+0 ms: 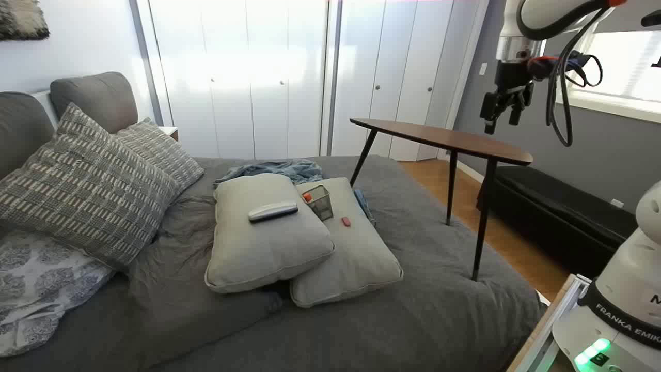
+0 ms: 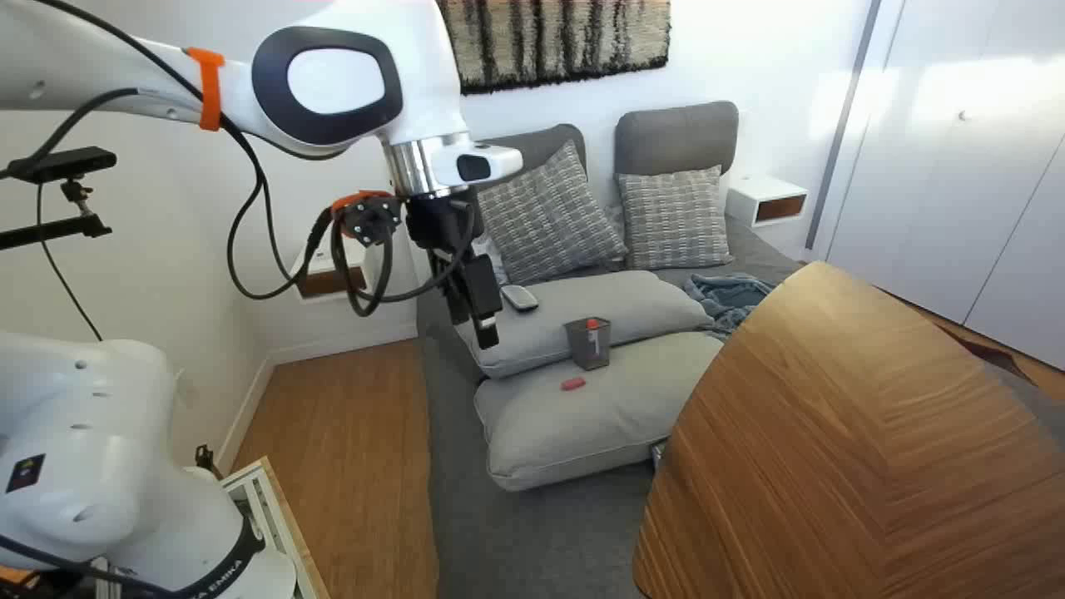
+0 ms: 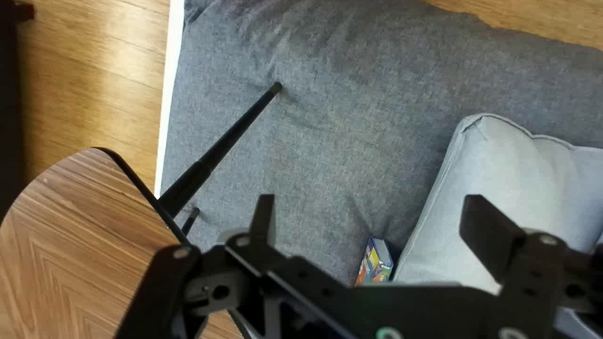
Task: Pick up the silver object and put it in the gray pen holder
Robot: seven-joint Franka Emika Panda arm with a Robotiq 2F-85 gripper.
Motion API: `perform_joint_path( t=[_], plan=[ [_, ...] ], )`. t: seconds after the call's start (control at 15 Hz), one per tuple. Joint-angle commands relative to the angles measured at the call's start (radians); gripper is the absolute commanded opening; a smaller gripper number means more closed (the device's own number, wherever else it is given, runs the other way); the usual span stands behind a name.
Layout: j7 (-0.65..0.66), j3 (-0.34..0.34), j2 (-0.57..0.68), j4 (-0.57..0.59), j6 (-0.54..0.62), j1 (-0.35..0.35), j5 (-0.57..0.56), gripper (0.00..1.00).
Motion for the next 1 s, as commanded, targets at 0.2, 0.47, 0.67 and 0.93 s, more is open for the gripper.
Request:
perform_joint_path(
  t=[0.2, 0.47, 0.67, 0.93],
  plan=[
    [0.008, -0.015, 0.0, 0.003, -0.005, 0.019, -0.009, 1.0],
    [0.009, -0.007, 0.028, 0.012, 0.007, 0.028, -0.009, 1.0],
    [-0.011, 0.003, 0.123, 0.044, 0.073, 0.076, 0.012, 1.0],
    [-0.034, 0.039, 0.302, 0.098, 0.244, 0.165, 0.022, 1.0]
  ],
)
